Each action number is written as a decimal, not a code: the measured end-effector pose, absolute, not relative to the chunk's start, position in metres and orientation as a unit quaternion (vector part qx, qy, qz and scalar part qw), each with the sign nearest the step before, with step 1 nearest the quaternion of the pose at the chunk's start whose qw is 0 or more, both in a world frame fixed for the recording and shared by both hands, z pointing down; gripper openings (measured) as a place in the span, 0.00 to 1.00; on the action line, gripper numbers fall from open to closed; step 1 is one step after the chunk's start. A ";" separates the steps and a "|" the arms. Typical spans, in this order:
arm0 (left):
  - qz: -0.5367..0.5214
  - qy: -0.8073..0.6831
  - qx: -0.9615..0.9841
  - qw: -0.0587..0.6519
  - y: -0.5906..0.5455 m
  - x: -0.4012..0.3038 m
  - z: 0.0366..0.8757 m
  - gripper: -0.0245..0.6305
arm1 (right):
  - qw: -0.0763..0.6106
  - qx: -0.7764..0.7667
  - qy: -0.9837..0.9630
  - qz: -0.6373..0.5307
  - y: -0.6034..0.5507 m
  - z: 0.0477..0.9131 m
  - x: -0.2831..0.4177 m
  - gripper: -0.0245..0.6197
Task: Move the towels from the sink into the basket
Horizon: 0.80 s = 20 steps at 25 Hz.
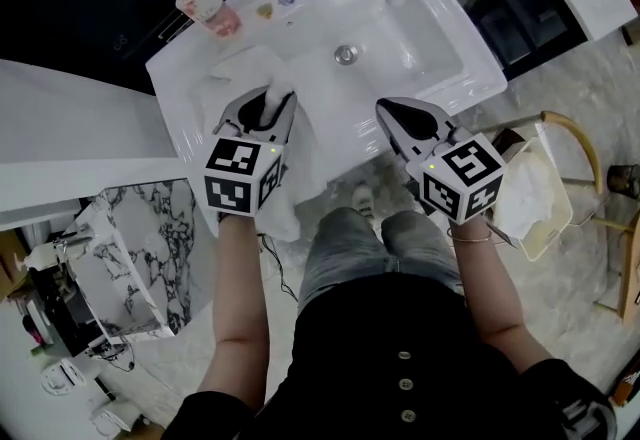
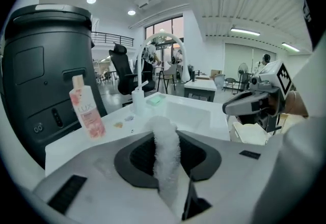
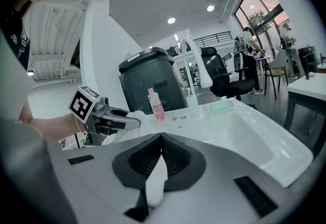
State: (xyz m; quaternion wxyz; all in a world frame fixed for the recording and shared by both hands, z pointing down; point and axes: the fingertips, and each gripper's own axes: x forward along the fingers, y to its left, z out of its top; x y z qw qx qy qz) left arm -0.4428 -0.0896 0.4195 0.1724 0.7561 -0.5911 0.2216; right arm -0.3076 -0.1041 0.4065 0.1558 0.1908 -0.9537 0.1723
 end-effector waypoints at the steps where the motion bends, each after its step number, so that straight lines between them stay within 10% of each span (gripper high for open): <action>1: 0.219 -0.587 0.762 0.166 -0.093 -0.434 0.414 0.18 | 0.152 0.198 -0.953 0.171 -0.105 0.404 -0.300 0.04; 20: 0.129 -0.481 0.862 0.097 -0.135 -0.239 0.323 0.18 | 0.112 0.324 -0.932 0.116 -0.124 0.339 -0.137 0.04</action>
